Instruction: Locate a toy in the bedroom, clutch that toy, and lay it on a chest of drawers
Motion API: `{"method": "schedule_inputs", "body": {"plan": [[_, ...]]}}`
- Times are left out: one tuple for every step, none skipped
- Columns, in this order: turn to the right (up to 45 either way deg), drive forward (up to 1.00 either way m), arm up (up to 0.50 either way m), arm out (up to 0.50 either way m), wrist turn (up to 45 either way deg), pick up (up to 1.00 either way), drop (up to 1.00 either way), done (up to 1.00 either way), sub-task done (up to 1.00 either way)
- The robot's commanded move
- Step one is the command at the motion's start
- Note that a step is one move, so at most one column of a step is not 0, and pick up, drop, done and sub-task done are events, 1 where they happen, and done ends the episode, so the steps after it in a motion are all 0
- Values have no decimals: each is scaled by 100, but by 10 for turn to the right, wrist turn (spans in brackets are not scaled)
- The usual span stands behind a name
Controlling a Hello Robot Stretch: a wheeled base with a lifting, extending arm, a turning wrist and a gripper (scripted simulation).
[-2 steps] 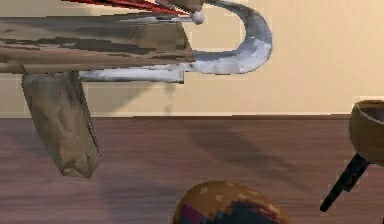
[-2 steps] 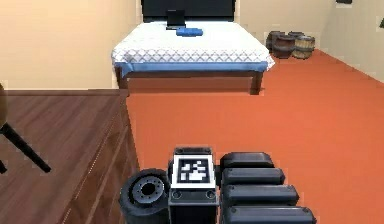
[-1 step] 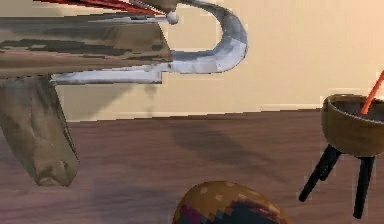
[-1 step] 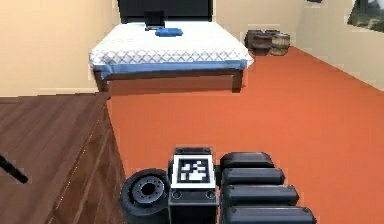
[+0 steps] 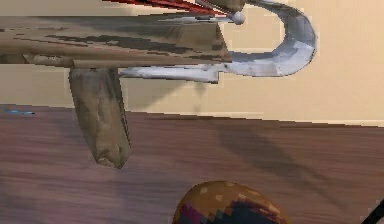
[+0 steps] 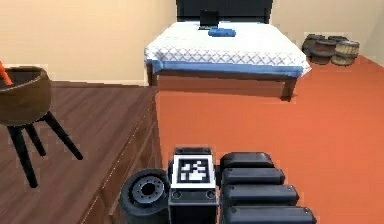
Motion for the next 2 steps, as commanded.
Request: {"method": "schedule_inputs", "body": {"plan": [[0, 0, 0, 0, 390, 0, 0, 0, 0], [0, 0, -12, 0, 0, 0, 0, 0, 0]]}}
